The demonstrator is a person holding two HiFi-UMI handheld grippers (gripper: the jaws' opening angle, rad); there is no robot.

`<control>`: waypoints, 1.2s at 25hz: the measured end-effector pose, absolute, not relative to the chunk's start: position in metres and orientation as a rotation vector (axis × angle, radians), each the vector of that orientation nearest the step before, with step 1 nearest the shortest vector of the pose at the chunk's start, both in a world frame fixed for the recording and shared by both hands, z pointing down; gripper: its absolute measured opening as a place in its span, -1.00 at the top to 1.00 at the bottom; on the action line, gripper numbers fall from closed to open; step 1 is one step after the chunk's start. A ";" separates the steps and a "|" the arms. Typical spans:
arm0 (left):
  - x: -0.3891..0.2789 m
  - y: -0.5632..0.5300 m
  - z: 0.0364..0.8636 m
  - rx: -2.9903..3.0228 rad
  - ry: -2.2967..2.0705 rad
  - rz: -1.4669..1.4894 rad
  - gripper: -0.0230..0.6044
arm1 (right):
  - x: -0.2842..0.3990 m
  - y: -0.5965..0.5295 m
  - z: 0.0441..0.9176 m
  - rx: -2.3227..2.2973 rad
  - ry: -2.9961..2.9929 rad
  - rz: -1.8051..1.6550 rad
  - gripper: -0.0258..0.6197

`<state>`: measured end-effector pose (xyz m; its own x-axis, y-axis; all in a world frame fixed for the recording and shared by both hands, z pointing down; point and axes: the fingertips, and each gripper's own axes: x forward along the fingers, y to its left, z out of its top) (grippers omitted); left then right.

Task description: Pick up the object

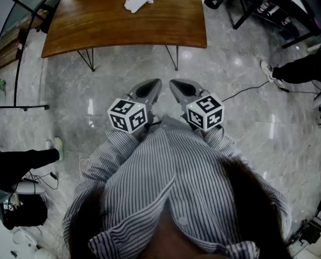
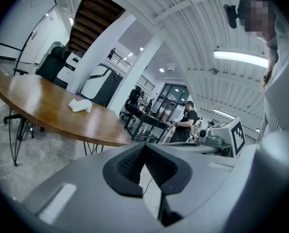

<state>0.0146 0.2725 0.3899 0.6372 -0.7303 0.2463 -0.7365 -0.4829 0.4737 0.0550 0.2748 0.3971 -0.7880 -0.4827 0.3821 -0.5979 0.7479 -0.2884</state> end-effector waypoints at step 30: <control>0.003 0.261 0.391 2.230 -1.217 -0.065 0.92 | 0.049 0.260 0.398 0.772 -2.687 0.550 0.92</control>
<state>0.0029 0.2605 0.3914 0.5802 -0.7815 0.2294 -0.7526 -0.4066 0.5179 0.0492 0.2602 0.3976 -0.8140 -0.4445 0.3739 -0.5557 0.7834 -0.2786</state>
